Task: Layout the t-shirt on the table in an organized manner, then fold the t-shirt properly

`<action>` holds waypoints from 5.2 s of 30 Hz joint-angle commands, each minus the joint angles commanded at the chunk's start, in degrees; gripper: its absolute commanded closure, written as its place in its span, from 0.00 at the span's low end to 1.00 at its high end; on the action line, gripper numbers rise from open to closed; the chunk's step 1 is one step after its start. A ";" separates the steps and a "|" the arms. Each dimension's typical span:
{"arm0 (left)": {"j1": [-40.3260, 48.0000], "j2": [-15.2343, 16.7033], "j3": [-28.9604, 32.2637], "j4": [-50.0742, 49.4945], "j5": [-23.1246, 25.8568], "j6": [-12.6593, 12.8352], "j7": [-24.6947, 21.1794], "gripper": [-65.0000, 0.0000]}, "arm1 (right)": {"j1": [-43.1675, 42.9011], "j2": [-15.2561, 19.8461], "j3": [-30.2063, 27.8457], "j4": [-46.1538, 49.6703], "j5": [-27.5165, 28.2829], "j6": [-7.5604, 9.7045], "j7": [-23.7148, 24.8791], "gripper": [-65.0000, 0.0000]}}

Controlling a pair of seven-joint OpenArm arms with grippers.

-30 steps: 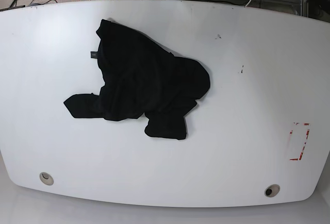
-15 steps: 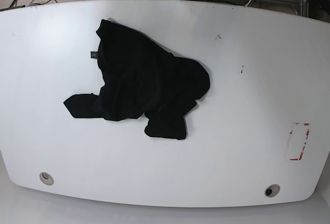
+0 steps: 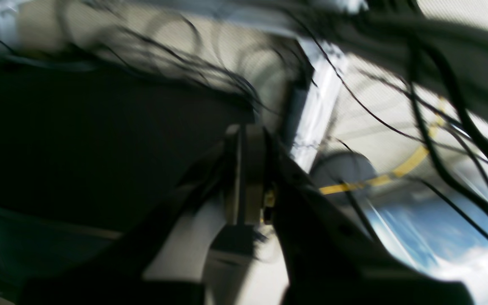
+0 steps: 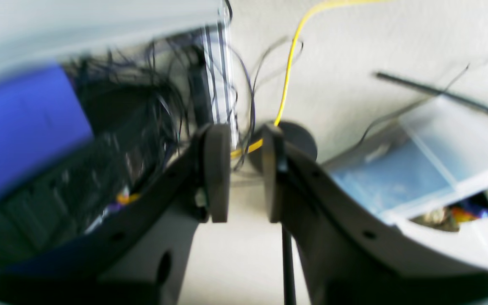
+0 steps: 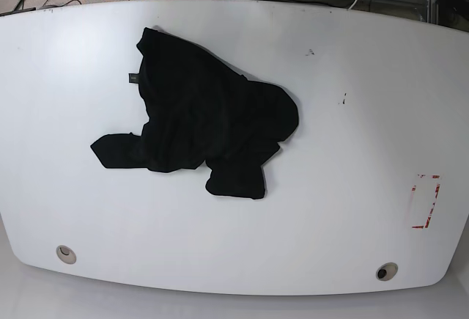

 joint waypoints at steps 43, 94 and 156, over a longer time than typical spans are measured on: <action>17.85 0.24 -0.08 37.32 4.87 0.77 1.06 0.99 | -10.73 -3.44 2.49 23.33 -0.33 -0.26 0.67 0.81; 21.30 0.23 -0.25 51.74 3.53 0.82 8.50 0.99 | -11.19 -2.98 0.81 36.63 -1.17 -0.36 0.24 0.80; 48.46 -0.91 -0.43 81.54 3.09 0.82 3.40 0.99 | -40.03 -5.79 0.81 62.30 10.70 4.21 0.07 0.80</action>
